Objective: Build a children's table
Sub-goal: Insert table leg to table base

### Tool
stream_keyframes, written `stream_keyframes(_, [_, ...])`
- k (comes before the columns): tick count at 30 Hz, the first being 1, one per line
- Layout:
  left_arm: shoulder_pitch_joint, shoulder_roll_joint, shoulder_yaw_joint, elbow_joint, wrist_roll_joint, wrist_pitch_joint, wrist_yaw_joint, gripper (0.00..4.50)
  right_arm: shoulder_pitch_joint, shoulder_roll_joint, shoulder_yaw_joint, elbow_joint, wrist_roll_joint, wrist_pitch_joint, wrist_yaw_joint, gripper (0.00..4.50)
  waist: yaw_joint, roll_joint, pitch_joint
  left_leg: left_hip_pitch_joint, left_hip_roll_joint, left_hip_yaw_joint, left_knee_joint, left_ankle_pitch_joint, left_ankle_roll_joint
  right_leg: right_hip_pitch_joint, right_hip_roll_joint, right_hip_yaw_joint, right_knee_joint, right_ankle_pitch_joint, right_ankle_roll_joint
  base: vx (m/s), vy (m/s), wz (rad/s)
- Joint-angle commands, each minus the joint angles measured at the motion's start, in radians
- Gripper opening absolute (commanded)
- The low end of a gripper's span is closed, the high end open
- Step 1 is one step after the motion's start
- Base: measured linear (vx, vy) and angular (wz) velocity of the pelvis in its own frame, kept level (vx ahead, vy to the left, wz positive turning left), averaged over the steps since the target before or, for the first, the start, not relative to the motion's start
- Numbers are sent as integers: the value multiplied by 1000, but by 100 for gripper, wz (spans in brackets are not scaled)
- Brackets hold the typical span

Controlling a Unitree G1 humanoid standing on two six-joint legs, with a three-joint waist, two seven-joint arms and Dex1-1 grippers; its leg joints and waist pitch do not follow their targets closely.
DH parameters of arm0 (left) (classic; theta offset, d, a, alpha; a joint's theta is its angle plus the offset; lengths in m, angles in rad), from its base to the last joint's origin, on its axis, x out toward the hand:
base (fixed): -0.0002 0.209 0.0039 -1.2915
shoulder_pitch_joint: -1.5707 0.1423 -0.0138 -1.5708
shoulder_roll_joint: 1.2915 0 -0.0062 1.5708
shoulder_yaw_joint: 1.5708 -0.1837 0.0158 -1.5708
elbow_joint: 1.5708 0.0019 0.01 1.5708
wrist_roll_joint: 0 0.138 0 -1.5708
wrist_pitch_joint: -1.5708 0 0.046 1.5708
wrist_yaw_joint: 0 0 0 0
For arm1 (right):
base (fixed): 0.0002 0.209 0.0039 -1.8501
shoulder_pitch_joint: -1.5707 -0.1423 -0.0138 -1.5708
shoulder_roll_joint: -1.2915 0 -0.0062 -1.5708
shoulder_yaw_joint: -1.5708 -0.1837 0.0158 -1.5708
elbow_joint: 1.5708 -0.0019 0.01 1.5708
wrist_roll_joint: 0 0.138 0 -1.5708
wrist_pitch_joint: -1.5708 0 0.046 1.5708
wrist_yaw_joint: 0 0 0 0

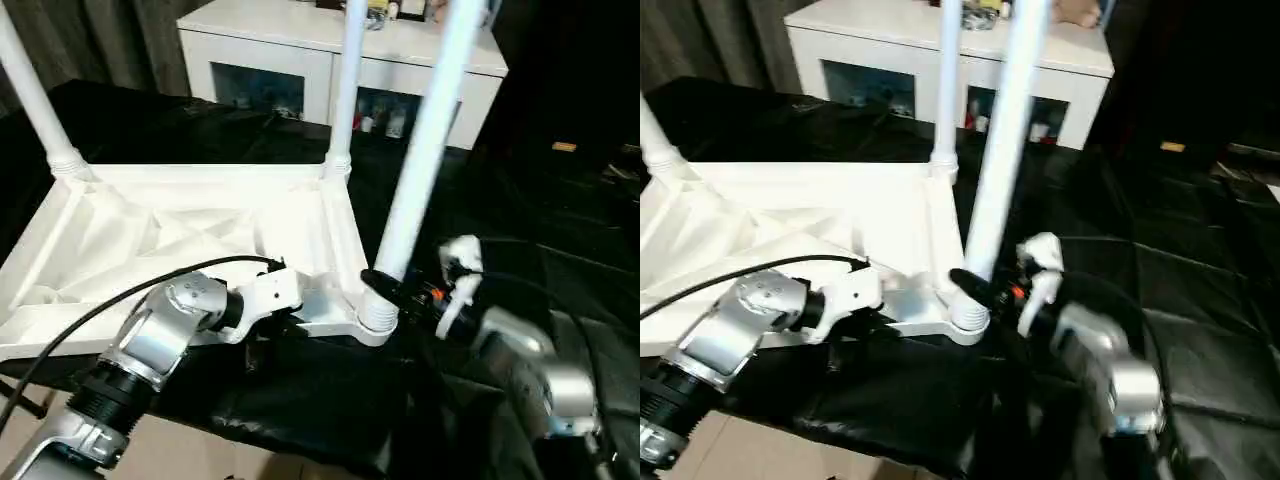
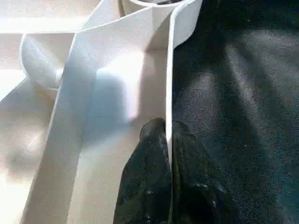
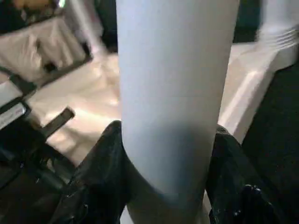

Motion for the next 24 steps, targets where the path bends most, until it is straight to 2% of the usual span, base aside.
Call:
stream_keyframes(1, [-5,-40,65,-7,-60,2,71,0,53,-6,-8,99,-38,-16,-42,186,3,-2,-39,-6,40,-9,-84,-177,25,43,-70,35,-82,-154,-205,0,0,0])
stream_keyframes(3, [-6,-40,63,-7,-57,1,70,0,60,-1,-12,105,-43,-35,-45,186,1,-2,-37,-6,38,-7,-84,-182,32,41,-69,36,-85,-180,-199,0,0,0])
stream_keyframes(4, [-8,-42,62,-3,-52,-3,76,0,81,16,-27,123,-48,-93,-54,186,2,1,-37,-6,39,-7,-85,-188,35,39,-70,36,-88,-202,-192,0,0,0])
stream_keyframes(9, [-11,-49,65,-1,-48,-3,89,0,129,46,-42,173,-69,-214,-56,186,0,6,-37,-8,40,-9,-88,-207,35,36,-70,36,-91,-223,-182,0,0,0])
stream_keyframes(11, [-13,-53,68,-1,-46,-3,98,0,148,54,-40,182,-82,-255,-57,186,-1,4,-35,-8,40,-9,-90,-218,38,35,-69,36,-93,-232,-176,0,0,0])
stream_keyframes(15, [-22,-61,74,7,-43,-6,117,0,175,63,-28,200,-131,-359,-90,186,1,7,-34,-7,41,-9,-92,-229,41,33,-70,38,-97,-259,-170,0,0,0])
stream_keyframes(20, [-26,-59,71,11,-42,-10,117,0,169,48,2,226,-160,-375,-86,186,-2,10,-32,-7,41,-10,-97,-256,41,31,-68,37,-102,-287,-162,0,0,0])
stream_keyframes(24, [-31,-50,64,13,-35,-21,108,0,129,-2,54,230,-198,-298,-60,186,-6,10,-30,-7,40,-13,-100,-274,35,32,-67,36,-105,-321,-151,0,0,0])
